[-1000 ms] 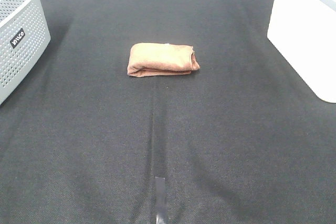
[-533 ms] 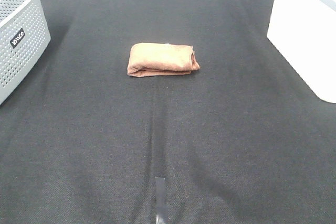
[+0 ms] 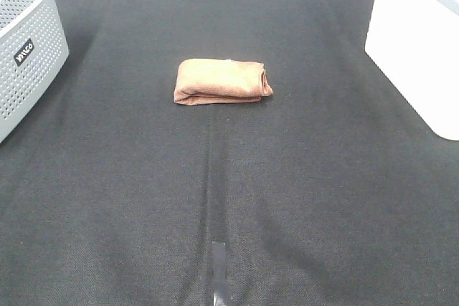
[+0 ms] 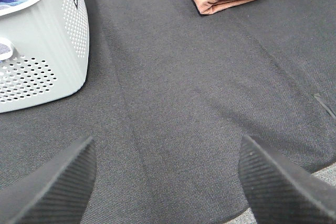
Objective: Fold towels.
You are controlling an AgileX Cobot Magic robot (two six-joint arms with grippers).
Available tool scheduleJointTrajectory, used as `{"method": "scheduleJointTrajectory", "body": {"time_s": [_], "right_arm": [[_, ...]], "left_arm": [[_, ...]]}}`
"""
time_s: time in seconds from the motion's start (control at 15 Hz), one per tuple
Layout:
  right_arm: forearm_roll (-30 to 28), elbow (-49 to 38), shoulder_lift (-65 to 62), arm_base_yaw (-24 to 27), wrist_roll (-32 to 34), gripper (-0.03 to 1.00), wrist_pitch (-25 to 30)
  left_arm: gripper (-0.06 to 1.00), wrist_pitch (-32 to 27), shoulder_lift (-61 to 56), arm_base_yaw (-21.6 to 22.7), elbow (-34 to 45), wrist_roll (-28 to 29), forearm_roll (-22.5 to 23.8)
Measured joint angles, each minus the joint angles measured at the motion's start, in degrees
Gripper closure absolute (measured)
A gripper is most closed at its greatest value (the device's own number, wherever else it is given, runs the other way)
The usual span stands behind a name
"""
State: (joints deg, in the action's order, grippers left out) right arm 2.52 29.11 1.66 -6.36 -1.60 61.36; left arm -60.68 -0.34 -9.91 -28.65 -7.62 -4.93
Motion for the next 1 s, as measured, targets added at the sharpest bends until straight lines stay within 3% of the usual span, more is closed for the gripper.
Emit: {"method": "scheduleJointTrajectory", "body": {"time_s": [0.33,0.73,1.0], "right_arm": [[0.2,-0.1,-0.2,1.0,0.0,0.18,0.0],[0.6,-0.2,-2.0,6.4,0.1,0.18,-0.3],[0.6,-0.2,-2.0,6.4,0.1,0.18,-0.3]], "left_arm": [[0.22,0.0,0.0,0.2,0.0,0.0,-0.1],[0.22,0.0,0.0,8.9,0.0,0.0,-0.1],[0.22,0.0,0.0,9.1,0.0,0.0,-0.1]]}}
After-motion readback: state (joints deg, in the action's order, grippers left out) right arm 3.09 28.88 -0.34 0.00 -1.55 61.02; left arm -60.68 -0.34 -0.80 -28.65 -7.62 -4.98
